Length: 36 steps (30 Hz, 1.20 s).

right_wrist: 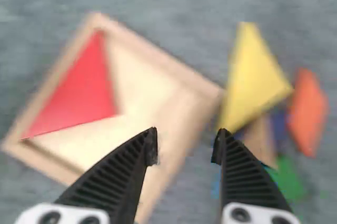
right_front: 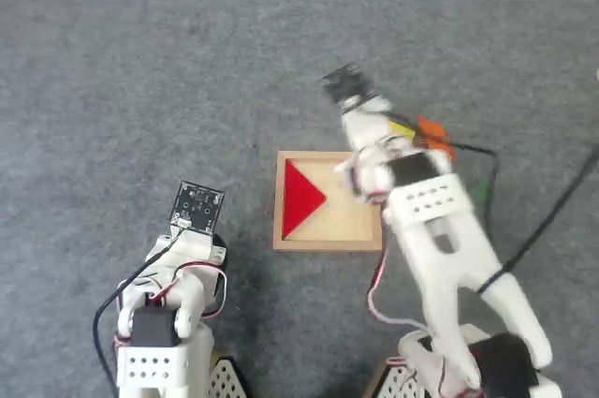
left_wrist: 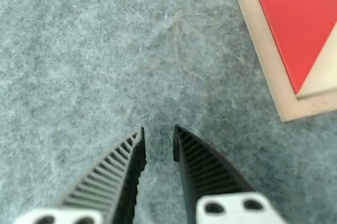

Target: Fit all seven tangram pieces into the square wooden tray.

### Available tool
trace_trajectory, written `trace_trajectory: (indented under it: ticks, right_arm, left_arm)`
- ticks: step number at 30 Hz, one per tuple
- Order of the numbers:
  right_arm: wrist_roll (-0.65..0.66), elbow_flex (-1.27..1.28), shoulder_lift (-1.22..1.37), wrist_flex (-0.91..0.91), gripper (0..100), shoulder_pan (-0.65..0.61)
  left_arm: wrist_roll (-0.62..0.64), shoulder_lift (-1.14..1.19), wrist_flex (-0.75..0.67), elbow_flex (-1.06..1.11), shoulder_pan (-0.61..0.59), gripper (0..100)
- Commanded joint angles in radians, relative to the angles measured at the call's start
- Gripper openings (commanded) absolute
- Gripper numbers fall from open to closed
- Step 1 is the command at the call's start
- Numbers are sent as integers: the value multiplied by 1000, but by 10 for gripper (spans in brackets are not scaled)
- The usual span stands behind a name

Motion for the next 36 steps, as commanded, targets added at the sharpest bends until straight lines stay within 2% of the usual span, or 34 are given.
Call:
trace_trajectory:
  ticks: [1, 5, 12, 14, 20, 36]
  right_arm:
    - [81, -118, 41, 22, 207, 77]
    - [97, -227, 206, 21, 260, 77]
    - [91, -414, 446, 21, 262, 84]
    - [52, -423, 479, 19, 262, 84]
    - [25, -365, 479, -79, 262, 84]
    - [20, -364, 486, -143, 263, 84]
  left_arm:
    - [-11, -21, 3, -12, -2, 86]
    - [-11, -21, 3, -12, -2, 86]
    - [-11, -21, 3, -12, -2, 86]
    - [-11, -21, 3, -12, -2, 86]
    - [-11, -21, 3, -12, -2, 86]
    - [-11, -21, 3, -12, -2, 86]
